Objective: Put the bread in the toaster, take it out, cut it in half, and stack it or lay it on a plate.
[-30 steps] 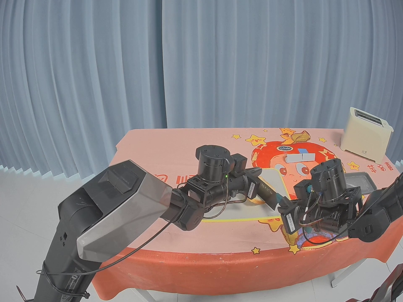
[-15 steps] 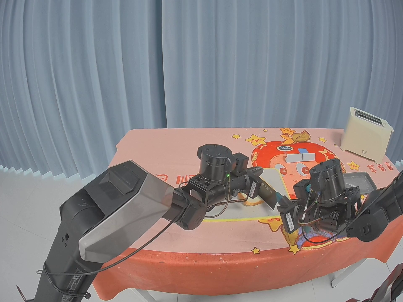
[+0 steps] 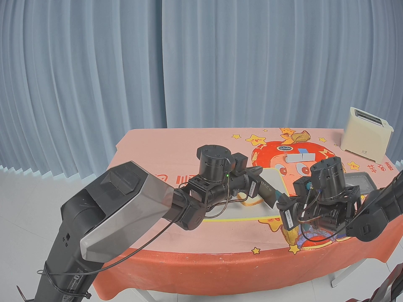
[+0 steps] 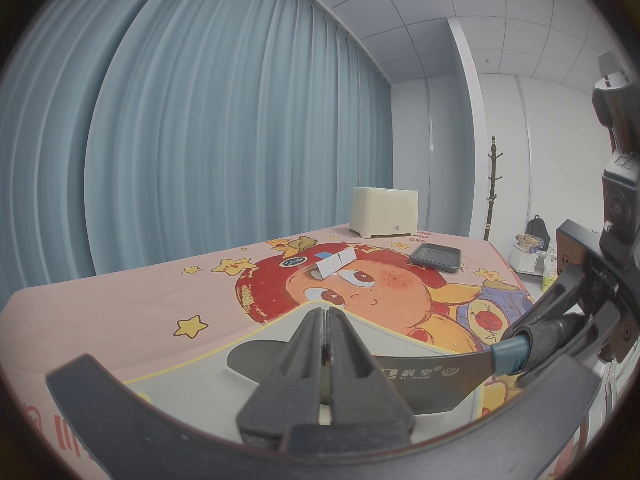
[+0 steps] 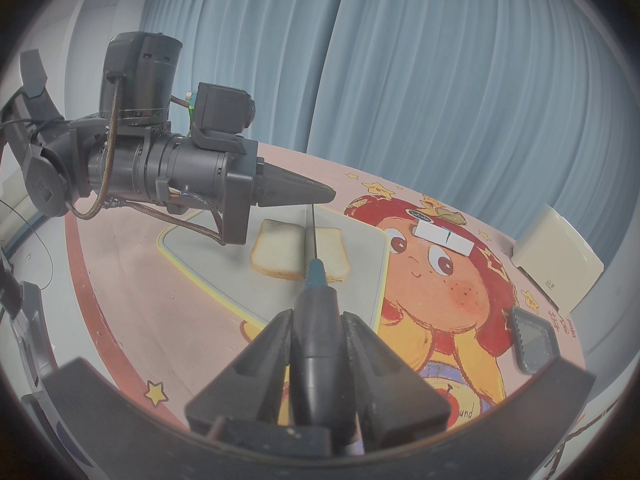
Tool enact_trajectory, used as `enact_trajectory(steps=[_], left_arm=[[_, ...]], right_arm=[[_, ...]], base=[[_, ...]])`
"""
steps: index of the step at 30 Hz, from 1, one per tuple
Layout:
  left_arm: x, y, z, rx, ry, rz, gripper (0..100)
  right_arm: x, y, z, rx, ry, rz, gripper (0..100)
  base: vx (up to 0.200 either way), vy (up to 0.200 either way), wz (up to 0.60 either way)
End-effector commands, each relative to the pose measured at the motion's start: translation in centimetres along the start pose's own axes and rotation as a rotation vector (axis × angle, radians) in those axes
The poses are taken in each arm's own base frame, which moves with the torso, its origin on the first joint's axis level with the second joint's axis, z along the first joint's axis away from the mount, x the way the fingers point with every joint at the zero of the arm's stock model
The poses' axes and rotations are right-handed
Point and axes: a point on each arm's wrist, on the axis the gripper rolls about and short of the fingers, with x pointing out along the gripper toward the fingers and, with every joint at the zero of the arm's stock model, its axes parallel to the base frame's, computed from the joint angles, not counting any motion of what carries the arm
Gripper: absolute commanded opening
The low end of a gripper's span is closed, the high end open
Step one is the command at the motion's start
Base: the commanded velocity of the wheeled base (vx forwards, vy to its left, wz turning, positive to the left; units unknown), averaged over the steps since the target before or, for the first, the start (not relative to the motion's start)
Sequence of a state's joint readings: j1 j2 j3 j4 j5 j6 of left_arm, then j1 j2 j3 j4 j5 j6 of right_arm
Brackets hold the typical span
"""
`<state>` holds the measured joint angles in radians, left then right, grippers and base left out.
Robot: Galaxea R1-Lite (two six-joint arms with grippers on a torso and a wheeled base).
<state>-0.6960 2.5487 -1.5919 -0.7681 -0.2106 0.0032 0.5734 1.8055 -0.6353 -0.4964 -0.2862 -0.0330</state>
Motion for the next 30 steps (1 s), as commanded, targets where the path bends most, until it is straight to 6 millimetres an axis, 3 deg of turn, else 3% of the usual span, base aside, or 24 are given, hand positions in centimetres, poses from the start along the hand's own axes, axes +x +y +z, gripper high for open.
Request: enact_trajectory(steps=[1, 9, 19, 23, 30], left_arm=[[0.1, -0.2, 0.3, 0.002, -0.007, -0.005, 0], [-0.2, -0.2, 1.1, 0.004, -0.019, -0.003, 0], [-0.3, 0.2, -0.1, -0.003, 0.007, 0.004, 0], [-0.4, 0.0, 0.5, 0.0, -0.003, 0.0, 0], [-0.7, -0.2, 2.4, 0.01, -0.048, -0.001, 0]], right_arm=[[0.6, 0.1, -0.6, -0.008, 0.034, -0.003, 0], [0.6, 0.1, -0.4, -0.004, 0.017, -0.002, 0], [0.3, -0.1, 0.6, 0.013, -0.032, -0.004, 0], [0.6, 0.1, -0.5, -0.007, 0.018, -0.002, 0], [0.7, 0.2, -0.6, -0.006, 0.018, -0.002, 0]], base=[[0.0, 0.0, 0.0], [0.0, 0.0, 0.0], [0.0, 0.0, 0.0], [0.0, 0.0, 0.0], [0.0, 0.0, 0.0]])
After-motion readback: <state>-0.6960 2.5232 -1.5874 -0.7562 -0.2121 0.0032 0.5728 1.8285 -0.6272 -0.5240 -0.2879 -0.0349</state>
